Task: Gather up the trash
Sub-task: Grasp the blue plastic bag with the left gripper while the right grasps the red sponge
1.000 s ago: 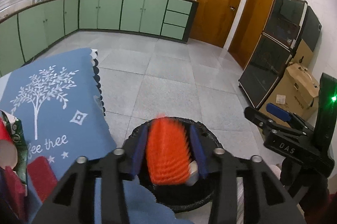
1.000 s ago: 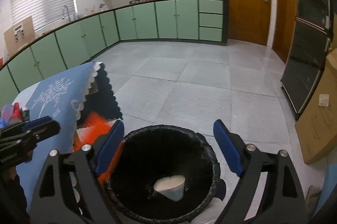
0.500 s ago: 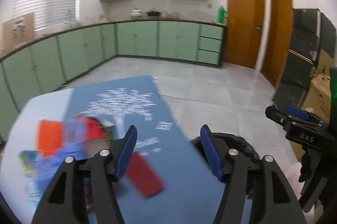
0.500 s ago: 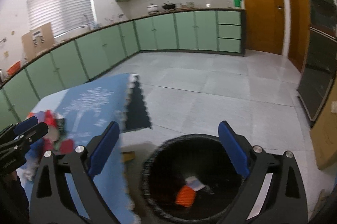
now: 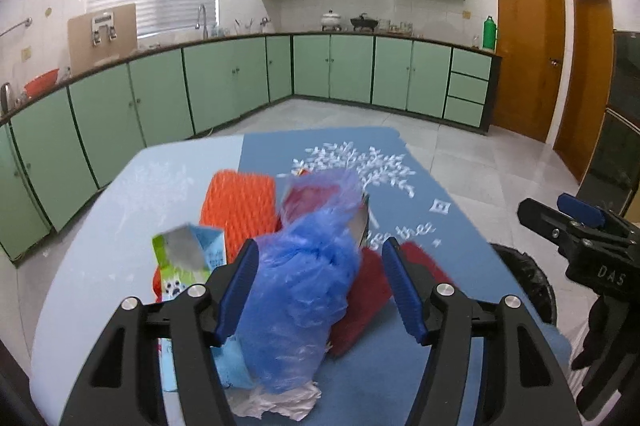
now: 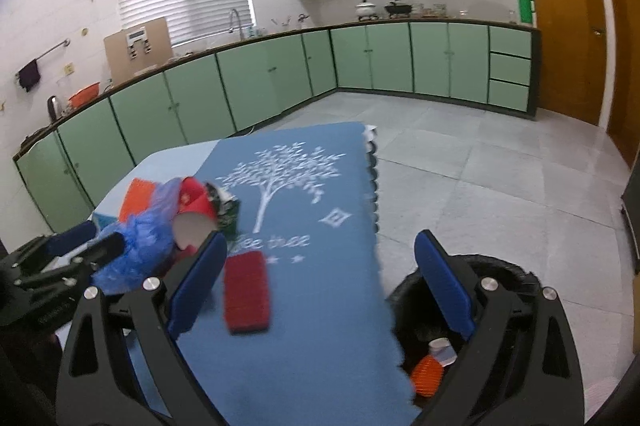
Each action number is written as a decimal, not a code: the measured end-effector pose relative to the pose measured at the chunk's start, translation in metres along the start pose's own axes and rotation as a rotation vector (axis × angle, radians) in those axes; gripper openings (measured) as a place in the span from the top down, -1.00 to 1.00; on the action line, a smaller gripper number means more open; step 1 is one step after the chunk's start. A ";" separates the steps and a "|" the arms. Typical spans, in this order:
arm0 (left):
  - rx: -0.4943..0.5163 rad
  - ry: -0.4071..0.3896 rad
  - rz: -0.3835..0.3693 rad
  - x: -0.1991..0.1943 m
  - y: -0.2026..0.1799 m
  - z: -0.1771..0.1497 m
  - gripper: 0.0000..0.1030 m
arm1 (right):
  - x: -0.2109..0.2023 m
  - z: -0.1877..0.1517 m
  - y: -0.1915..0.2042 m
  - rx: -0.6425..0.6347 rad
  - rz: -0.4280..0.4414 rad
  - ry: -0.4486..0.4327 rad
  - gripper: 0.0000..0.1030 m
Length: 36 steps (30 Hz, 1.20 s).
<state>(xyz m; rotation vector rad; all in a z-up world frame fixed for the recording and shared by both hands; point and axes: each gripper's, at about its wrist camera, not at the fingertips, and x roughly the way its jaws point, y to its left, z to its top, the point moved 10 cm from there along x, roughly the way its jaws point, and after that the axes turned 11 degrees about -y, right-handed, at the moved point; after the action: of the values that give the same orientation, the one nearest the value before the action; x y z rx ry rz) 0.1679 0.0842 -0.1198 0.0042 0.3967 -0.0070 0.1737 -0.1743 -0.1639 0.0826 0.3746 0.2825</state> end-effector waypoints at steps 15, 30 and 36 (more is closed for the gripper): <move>-0.023 0.036 -0.002 0.013 0.017 -0.024 0.48 | 0.041 -0.066 0.050 -0.115 0.065 0.205 -0.53; -0.036 0.047 -0.008 0.017 0.013 -0.028 0.54 | 0.048 -0.085 0.064 -0.155 0.117 0.276 0.20; -0.035 0.042 -0.007 0.014 0.013 -0.025 0.81 | 0.041 -0.079 0.066 -0.132 0.135 0.263 0.25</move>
<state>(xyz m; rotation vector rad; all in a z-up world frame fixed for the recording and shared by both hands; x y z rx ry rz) 0.1712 0.0971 -0.1485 -0.0317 0.4384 -0.0064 0.1640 -0.0969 -0.2431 -0.0598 0.6113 0.4522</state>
